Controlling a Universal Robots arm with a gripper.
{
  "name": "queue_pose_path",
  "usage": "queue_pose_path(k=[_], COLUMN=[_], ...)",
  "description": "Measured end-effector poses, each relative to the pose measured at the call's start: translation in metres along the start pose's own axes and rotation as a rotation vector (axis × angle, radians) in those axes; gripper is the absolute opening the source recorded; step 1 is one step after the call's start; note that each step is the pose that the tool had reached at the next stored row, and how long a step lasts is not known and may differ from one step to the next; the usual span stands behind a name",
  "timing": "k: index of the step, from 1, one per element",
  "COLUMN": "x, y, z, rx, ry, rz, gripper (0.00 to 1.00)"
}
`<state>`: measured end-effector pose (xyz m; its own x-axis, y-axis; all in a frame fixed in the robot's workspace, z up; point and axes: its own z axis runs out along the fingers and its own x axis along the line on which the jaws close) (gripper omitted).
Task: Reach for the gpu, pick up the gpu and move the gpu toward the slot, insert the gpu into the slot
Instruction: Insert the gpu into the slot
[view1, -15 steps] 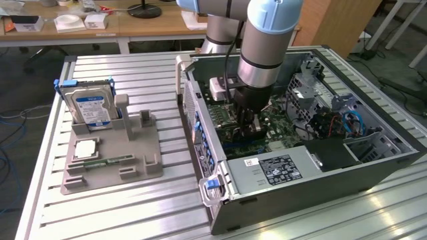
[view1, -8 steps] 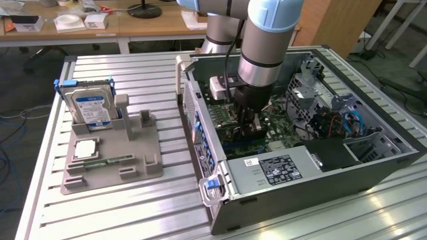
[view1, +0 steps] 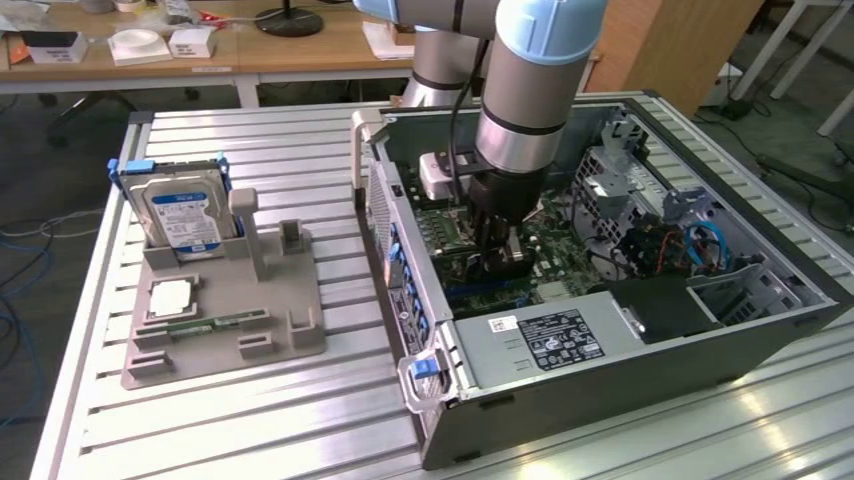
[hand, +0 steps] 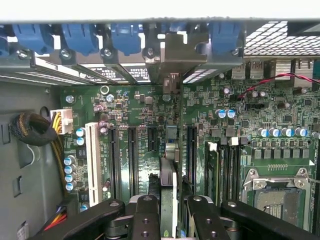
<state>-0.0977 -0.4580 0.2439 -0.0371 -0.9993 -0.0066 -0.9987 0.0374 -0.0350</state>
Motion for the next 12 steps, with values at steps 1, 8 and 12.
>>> queue_pose_path(k=[1,8,12], x=[0.0000,-0.0001,-0.0003], y=[0.0000,0.0000,0.0000], z=[0.0000,-0.0001,0.0000], rx=[-0.0001,-0.0002,-0.0002], ry=[-0.0001,-0.0004,-0.0009], rz=[-0.002,-0.016,-0.027], gripper=[0.26,0.26,0.26])
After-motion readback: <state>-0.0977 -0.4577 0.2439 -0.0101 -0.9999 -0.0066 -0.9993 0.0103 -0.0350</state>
